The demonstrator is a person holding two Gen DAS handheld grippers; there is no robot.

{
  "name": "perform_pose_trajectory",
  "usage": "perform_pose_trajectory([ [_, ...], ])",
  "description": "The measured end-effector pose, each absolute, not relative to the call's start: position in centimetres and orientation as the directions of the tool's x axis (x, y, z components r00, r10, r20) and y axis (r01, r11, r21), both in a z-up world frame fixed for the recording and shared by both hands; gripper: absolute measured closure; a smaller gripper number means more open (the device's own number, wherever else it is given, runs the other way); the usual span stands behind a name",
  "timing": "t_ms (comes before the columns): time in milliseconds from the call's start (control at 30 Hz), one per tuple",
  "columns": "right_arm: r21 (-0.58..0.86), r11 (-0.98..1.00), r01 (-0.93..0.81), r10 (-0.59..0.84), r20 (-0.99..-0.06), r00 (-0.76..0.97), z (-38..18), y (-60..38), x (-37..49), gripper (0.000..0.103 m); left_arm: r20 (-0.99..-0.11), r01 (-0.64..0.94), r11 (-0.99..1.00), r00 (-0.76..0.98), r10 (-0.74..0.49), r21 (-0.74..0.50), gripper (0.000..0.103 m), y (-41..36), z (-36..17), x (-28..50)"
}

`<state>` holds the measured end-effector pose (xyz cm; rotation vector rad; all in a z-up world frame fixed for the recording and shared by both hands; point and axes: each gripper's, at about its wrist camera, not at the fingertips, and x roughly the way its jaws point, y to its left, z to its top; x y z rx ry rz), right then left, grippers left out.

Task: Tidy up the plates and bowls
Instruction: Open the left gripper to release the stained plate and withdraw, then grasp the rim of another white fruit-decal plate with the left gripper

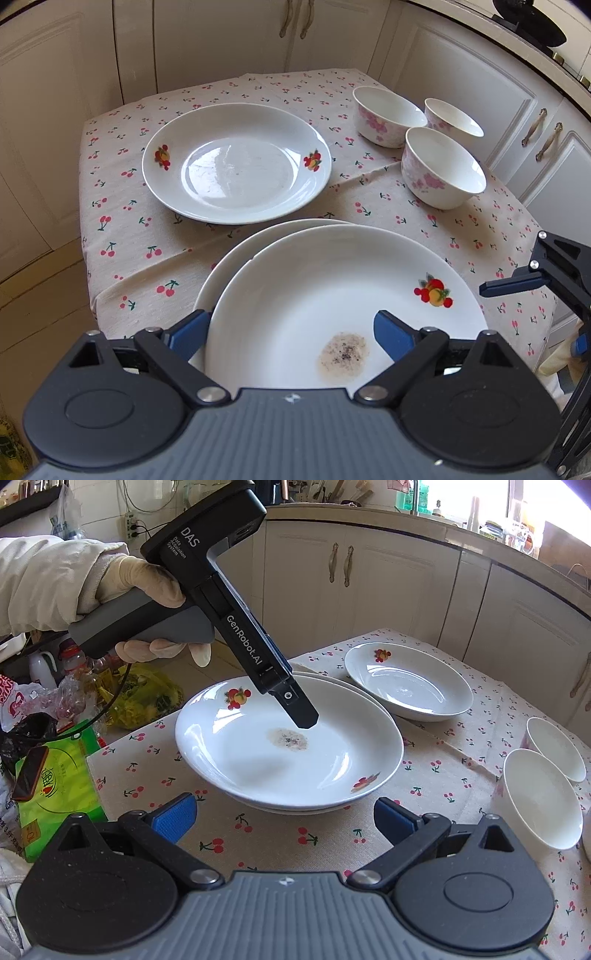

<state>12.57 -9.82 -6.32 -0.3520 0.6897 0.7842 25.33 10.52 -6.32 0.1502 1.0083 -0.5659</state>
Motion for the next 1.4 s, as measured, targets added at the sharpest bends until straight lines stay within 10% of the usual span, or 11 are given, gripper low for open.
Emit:
perform_pose_trajectory([
  [1400, -0.154, 0.702, -0.695, 0.51, -0.572, 0.642, -2.3, -13.9, 5.8, 0.0, -0.583, 0.424, 0.9, 0.709, -0.397, -0.098, 0.001, 11.6, -0.4, 16.3],
])
